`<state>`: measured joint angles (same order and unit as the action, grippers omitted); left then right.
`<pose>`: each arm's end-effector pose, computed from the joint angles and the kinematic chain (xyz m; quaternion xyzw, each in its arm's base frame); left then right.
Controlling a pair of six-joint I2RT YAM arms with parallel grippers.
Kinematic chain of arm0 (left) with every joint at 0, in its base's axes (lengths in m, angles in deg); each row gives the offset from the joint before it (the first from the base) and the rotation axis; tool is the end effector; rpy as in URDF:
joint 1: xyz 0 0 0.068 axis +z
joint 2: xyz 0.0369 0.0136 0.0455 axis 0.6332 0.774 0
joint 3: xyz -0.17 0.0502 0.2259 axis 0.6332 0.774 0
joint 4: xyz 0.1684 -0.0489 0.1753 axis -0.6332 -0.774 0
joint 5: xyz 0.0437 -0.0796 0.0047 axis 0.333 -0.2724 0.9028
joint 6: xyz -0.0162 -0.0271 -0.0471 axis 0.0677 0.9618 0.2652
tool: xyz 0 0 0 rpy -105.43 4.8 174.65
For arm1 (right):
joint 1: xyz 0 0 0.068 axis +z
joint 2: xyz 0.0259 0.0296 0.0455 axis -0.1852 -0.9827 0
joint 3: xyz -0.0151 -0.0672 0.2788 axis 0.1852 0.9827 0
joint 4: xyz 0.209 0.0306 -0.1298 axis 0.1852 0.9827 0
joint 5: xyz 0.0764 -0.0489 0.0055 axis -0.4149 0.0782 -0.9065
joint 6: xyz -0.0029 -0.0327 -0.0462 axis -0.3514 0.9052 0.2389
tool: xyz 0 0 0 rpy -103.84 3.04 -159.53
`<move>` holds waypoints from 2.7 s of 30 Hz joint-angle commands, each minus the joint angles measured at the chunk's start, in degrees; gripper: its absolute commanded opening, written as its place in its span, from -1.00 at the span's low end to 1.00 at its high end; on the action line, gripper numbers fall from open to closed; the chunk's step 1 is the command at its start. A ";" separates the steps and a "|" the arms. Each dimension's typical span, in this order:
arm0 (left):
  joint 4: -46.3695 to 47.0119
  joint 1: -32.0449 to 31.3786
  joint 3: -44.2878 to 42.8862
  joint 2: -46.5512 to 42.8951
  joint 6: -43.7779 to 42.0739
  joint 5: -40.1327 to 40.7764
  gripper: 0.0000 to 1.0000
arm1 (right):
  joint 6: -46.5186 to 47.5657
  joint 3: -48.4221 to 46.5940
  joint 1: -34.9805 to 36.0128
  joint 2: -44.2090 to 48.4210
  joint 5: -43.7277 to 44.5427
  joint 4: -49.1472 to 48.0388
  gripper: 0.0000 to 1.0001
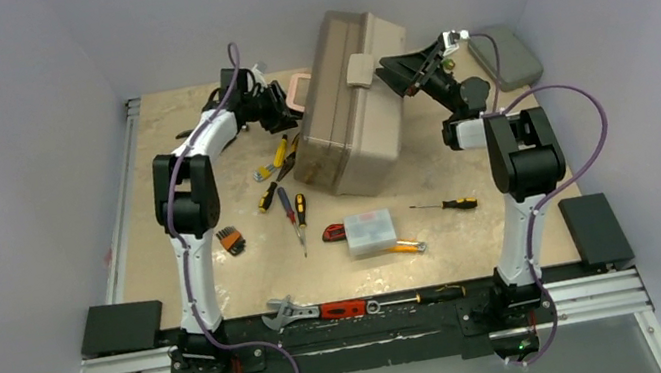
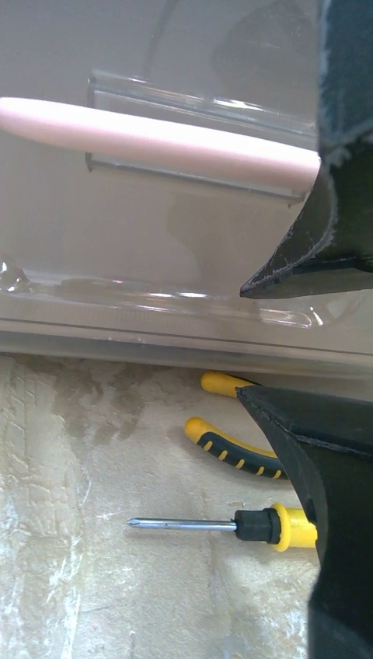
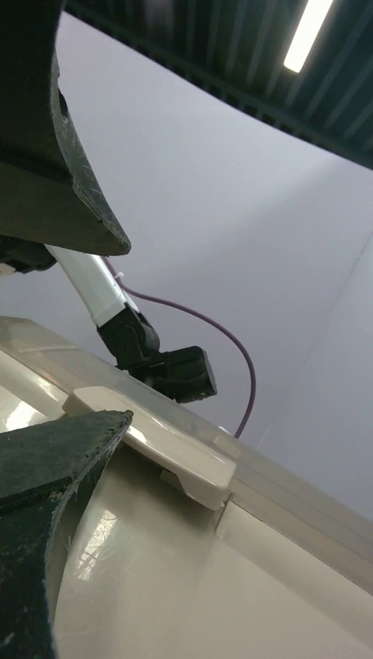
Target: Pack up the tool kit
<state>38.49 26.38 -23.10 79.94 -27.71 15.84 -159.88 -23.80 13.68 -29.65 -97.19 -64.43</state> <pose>0.5068 -0.1402 0.2012 -0.0618 0.8809 -0.4152 0.2187 0.4256 0.0486 0.2648 0.0954 0.5330 0.7284 0.4199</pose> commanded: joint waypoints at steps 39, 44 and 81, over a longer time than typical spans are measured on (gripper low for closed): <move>-3.38 -7.39 -4.65 -4.55 3.26 -5.98 -0.08 | 44.82 16.47 -9.76 23.76 -1.86 66.27 0.58; -2.48 -10.94 -6.87 -4.95 4.41 -5.72 -0.09 | 42.35 19.74 -11.30 21.05 -3.49 62.06 0.44; -4.09 -21.66 -16.24 -7.46 -0.18 -2.57 0.06 | 48.01 23.43 -21.09 16.22 2.55 69.58 -0.26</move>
<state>35.60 7.82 -38.29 75.04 -25.30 15.34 -118.98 -3.43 -10.15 -10.73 -91.94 -12.94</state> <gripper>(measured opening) 0.513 0.366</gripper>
